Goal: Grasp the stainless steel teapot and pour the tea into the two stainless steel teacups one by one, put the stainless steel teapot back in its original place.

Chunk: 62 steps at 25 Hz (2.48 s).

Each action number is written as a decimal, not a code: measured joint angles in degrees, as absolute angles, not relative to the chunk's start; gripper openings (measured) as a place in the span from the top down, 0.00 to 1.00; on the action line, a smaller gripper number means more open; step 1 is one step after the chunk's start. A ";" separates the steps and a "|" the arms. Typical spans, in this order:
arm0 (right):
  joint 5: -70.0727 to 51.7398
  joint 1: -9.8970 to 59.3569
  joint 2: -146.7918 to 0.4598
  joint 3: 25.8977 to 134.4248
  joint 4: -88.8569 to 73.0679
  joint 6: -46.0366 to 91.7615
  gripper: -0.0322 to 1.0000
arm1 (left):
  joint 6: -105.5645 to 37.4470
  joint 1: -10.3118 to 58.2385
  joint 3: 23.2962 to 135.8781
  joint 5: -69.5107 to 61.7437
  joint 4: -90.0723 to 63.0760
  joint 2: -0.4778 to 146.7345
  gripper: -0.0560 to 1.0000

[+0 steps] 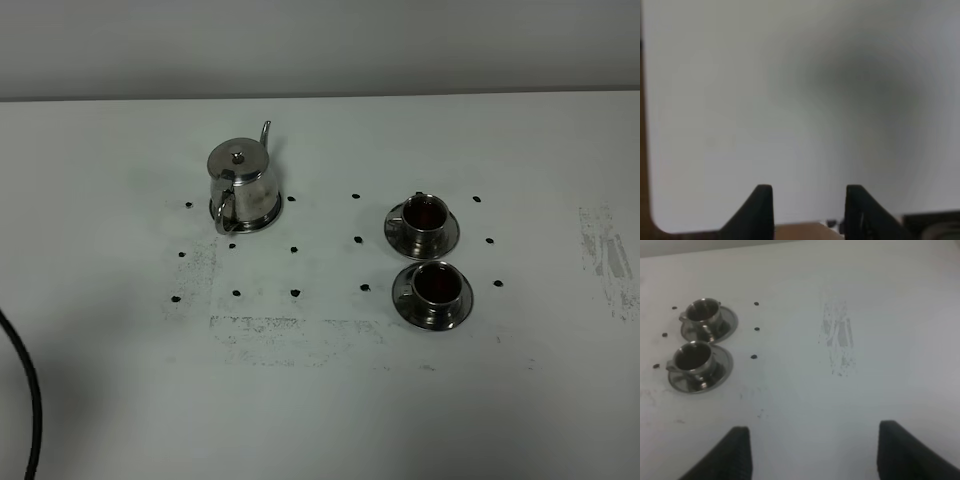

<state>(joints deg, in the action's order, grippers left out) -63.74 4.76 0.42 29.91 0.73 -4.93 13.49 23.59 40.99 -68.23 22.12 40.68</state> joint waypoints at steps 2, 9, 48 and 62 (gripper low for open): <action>-63.74 4.76 0.42 29.91 0.73 -4.93 0.46 | 13.55 23.59 37.68 -68.38 19.22 37.37 0.63; -63.74 4.76 0.42 29.91 0.73 -4.93 0.46 | 11.83 23.59 29.03 -68.38 11.08 30.23 0.62; -63.74 4.76 0.42 29.91 0.73 -4.93 0.46 | -0.47 5.67 26.25 -59.87 3.76 11.97 0.65; -63.74 4.76 0.42 29.91 0.73 -4.93 0.46 | 1.29 2.96 26.19 -60.53 1.37 1.85 0.65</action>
<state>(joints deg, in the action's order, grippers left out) -63.74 4.76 0.42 29.91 0.73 -4.93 1.29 2.96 26.19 -60.53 1.37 1.85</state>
